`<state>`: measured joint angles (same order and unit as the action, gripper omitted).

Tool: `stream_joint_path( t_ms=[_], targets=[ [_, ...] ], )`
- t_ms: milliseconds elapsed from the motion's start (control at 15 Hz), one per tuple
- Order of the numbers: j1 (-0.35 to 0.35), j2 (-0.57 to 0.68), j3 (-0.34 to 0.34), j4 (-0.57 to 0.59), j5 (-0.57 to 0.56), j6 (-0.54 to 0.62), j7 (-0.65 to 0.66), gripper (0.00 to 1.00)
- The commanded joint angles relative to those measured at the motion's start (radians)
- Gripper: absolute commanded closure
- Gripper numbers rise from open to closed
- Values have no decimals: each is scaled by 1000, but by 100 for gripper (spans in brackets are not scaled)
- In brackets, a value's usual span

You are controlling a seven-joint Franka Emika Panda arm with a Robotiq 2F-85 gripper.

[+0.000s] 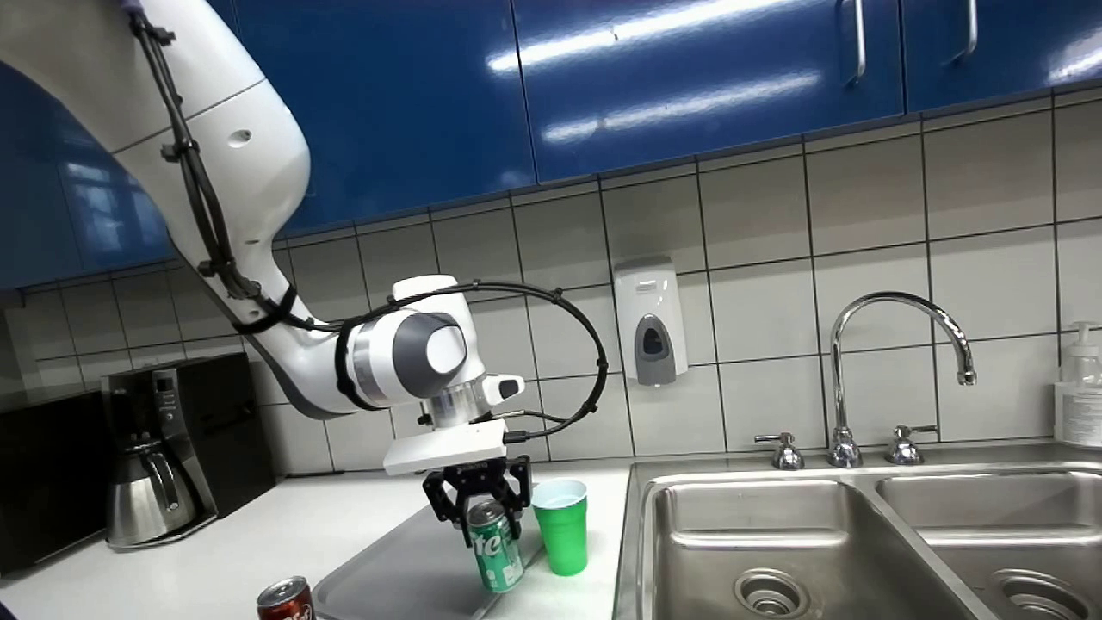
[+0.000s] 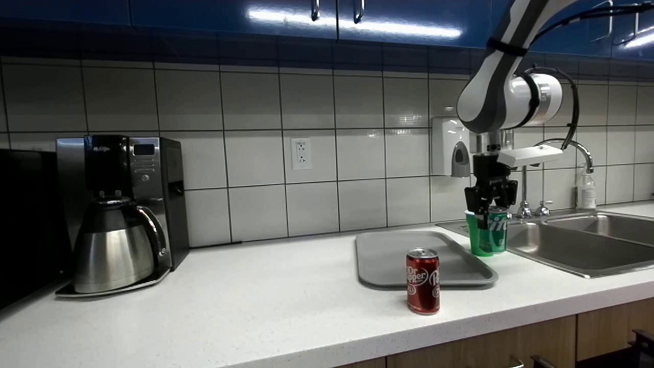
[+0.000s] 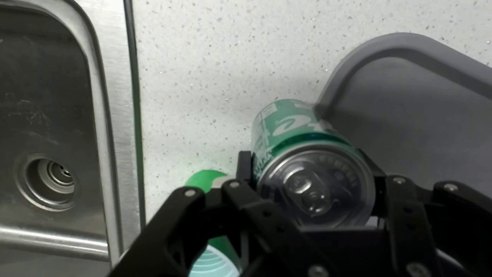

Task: Put the green and red cans on the tray

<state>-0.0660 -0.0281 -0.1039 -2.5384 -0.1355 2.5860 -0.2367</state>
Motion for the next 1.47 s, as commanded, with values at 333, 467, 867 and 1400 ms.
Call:
stream_joint_path(
  t_ms=[333,467,867,1400],
  targets=[
    [44,3,43,20,102,-6,-75,62],
    [50,19,49,31,114,-5,-84,62],
    [57,87,66,66,111,0,-89,62],
    [49,171,88,112,102,-4,-91,62]
  ],
)
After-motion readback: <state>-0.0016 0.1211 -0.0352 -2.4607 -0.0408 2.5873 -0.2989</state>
